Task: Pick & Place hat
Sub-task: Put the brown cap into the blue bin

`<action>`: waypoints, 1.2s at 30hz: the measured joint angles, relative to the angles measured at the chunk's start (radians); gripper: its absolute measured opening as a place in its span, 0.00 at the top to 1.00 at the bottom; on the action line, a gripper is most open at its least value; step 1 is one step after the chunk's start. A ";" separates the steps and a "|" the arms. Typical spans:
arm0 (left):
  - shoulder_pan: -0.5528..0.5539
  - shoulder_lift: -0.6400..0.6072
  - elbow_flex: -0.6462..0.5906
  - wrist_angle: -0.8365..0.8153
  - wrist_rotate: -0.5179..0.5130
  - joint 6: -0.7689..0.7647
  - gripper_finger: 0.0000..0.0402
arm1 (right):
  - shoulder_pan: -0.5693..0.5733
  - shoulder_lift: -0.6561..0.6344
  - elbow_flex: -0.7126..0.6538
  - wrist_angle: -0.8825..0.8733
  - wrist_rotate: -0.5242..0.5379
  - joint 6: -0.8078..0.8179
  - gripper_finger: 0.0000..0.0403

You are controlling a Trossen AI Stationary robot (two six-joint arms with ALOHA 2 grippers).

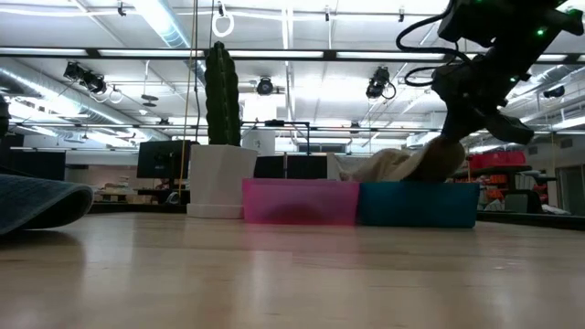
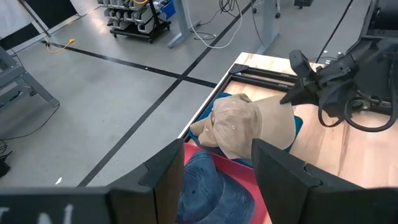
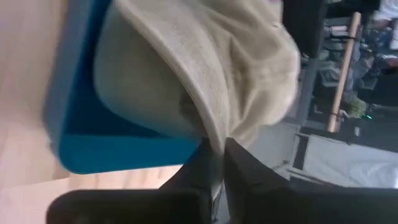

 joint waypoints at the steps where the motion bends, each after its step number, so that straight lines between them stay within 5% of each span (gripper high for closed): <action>1: 0.000 0.000 0.000 0.000 0.000 0.000 0.53 | 0.000 0.000 0.004 -0.001 0.017 0.001 0.96; 6: 0.000 0.000 0.000 0.000 0.000 0.001 0.53 | -0.014 -0.011 0.079 -0.020 0.126 0.004 0.98; 13: 0.001 0.000 0.000 0.000 0.000 0.003 0.53 | -0.045 -0.013 0.255 -0.170 0.287 0.248 0.99; 17: 0.001 0.000 0.000 0.000 0.000 0.015 0.53 | -0.065 0.024 0.356 -0.366 0.277 0.533 0.99; 22: 0.003 -0.001 0.000 0.008 0.000 0.036 0.53 | -0.081 0.131 0.441 -0.543 0.107 0.895 0.99; 36: 0.013 -0.002 0.000 0.009 0.000 0.064 0.53 | -0.016 0.355 0.445 -0.431 0.140 0.979 0.99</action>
